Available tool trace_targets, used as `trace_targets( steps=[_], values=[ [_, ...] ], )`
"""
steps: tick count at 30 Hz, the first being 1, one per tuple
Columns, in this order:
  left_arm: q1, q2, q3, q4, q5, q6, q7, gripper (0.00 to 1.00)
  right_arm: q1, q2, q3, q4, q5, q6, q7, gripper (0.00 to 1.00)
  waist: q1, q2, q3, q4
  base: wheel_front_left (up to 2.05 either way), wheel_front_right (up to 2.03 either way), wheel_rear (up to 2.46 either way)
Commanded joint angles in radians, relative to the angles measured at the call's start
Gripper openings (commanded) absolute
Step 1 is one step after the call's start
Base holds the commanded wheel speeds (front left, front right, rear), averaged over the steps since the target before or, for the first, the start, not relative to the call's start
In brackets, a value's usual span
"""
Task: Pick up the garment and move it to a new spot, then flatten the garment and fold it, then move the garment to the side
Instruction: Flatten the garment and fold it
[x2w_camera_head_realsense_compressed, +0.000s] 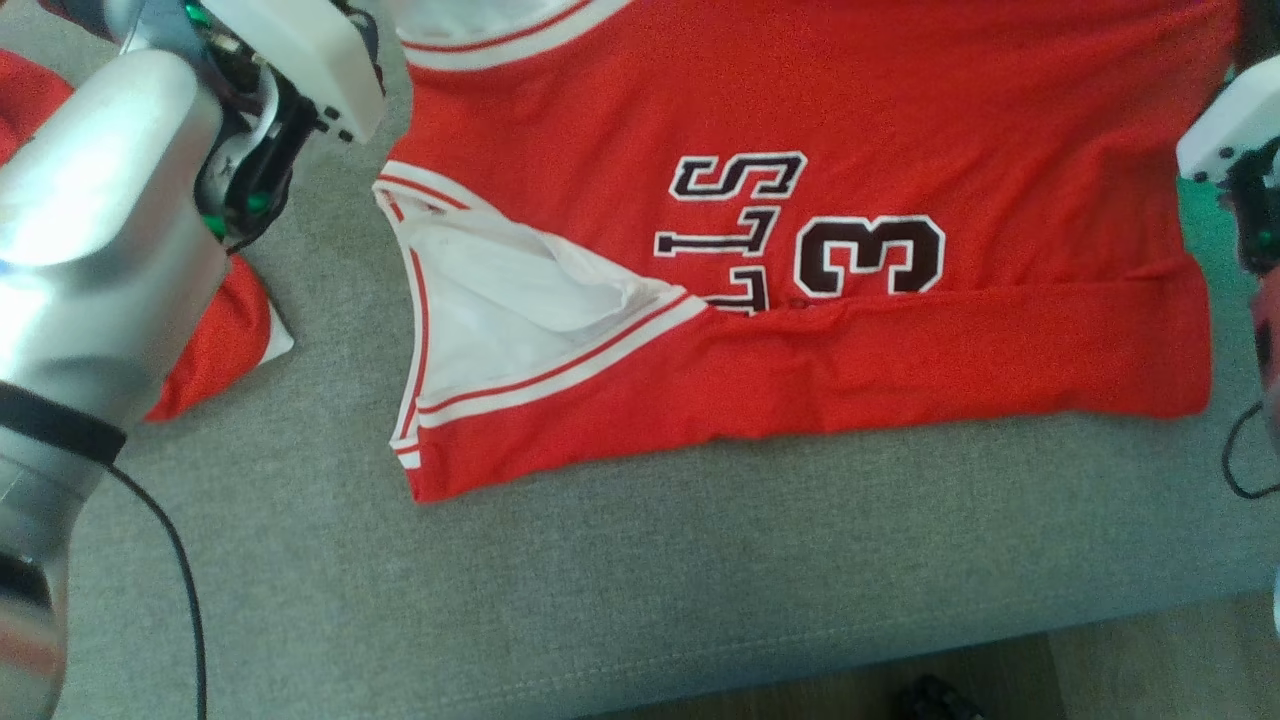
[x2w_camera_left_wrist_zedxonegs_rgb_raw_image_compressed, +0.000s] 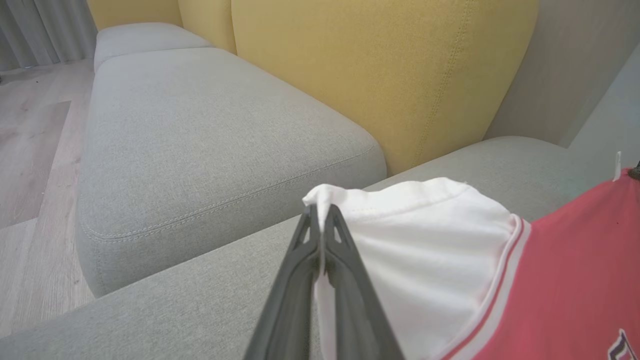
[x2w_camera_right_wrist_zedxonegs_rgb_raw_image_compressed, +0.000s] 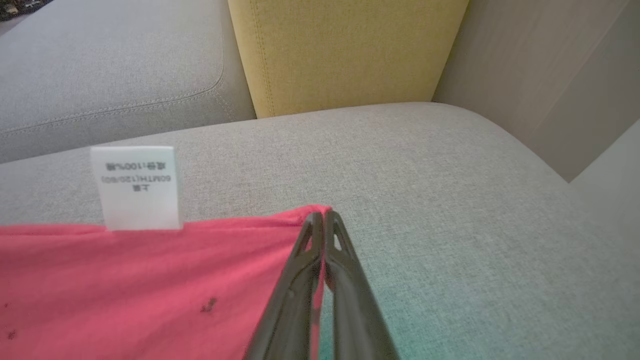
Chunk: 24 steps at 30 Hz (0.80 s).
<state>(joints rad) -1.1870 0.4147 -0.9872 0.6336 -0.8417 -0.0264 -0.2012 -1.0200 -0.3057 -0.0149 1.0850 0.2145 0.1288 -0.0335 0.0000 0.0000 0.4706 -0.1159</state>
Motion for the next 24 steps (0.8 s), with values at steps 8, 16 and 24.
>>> trace_targets(
  steps=[8,16,24],
  values=[
    [-0.038,-0.001,0.015,0.06,0.007,-0.034,-0.031,0.0,-0.028,0.039,-0.031,0.037,-0.045,0.002,-0.06,0.0,0.0,0.0,-0.043,0.0,0.0,0.0,0.0],
    [0.075,0.027,-0.029,0.045,0.003,-0.061,-0.037,0.0,0.045,0.046,0.025,0.029,-0.048,0.002,-0.075,0.0,0.0,0.0,-0.122,0.006,0.0,0.0,0.0],
    [0.186,0.088,-0.044,-0.074,-0.008,-0.044,-0.036,0.0,0.148,0.025,0.105,-0.026,0.002,0.002,0.003,0.0,0.0,0.0,-0.198,0.014,0.0,0.0,0.0]
  ],
)
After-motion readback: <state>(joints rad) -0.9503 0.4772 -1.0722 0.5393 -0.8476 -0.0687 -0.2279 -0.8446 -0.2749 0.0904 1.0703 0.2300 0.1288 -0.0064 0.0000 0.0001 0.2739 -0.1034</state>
